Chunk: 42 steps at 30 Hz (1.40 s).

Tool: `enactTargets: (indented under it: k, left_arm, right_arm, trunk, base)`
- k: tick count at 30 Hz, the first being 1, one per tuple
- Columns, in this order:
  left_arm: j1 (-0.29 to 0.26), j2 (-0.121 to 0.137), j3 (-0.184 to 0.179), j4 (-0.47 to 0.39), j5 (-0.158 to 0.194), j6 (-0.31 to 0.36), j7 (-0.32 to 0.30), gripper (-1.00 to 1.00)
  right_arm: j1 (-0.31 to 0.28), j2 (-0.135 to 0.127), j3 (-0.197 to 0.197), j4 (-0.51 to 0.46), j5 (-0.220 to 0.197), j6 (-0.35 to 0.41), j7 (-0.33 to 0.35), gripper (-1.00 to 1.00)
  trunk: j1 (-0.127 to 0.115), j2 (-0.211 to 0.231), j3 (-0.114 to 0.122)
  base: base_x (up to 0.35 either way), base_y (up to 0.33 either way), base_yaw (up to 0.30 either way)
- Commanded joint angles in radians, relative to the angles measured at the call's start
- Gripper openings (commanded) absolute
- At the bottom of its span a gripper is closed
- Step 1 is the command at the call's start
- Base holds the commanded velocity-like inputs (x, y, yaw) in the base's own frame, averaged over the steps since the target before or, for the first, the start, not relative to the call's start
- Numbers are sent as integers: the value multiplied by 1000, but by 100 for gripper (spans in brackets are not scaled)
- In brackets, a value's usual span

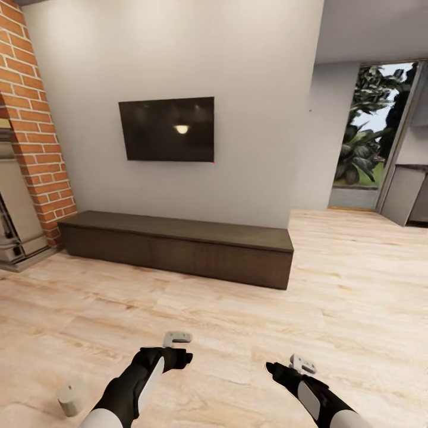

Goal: Place each of the two pumpkins and all three candles from the living room inside a cabinet in the living room (use any cabinet), then make sure every cabinet is closed, and position the cauldron so it is next to a table in the living room.

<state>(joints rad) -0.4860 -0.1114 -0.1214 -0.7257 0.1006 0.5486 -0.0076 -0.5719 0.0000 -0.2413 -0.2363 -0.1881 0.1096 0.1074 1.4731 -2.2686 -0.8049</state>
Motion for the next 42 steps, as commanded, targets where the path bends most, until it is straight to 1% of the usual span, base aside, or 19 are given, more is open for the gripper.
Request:
enactTargets:
  k: [1,3,9,18,23,30,42]
  left_arm:
    - [0,1,-1,-1,10,5,3,100]
    - [0,1,-1,-1,10,5,4,100]
    - [0,1,-1,-1,10,5,3,100]
    - [0,1,-1,-2,10,5,4,100]
    - [0,1,-1,-1,10,5,6,100]
    - [0,1,-2,-1,10,5,4,100]
    - [0,1,-3,-1,10,5,4,100]
  right_arm:
    - [0,0,-1,7,-8,-24,4,100]
    - [1,0,-1,24,-6,-49,4,100]
    - [1,-1,1,37,-2,-65,5,100]
    - [1,-2,2,39,-2,-68,5,100]
    - [1,-1,1,38,-2,-68,5,100]
    - [1,0,-2,38,-14,-63,4,100]
    - [1,0,-4,37,-16,-55,3,100]
  trunk:
    - [0,0,-1]
    - [0,0,-1]
    - [0,0,-1]
    - [0,0,-1]
    - [0,0,-1]
    - [0,0,-1]
    - [0,0,-1]
  base:
    - [343,9,-287]
    - [343,5,-261]
    - [343,1,-81]
    - [341,-11,-4]
    - [302,-162,0]
    - [297,-163,0]
    - [339,-24,0]
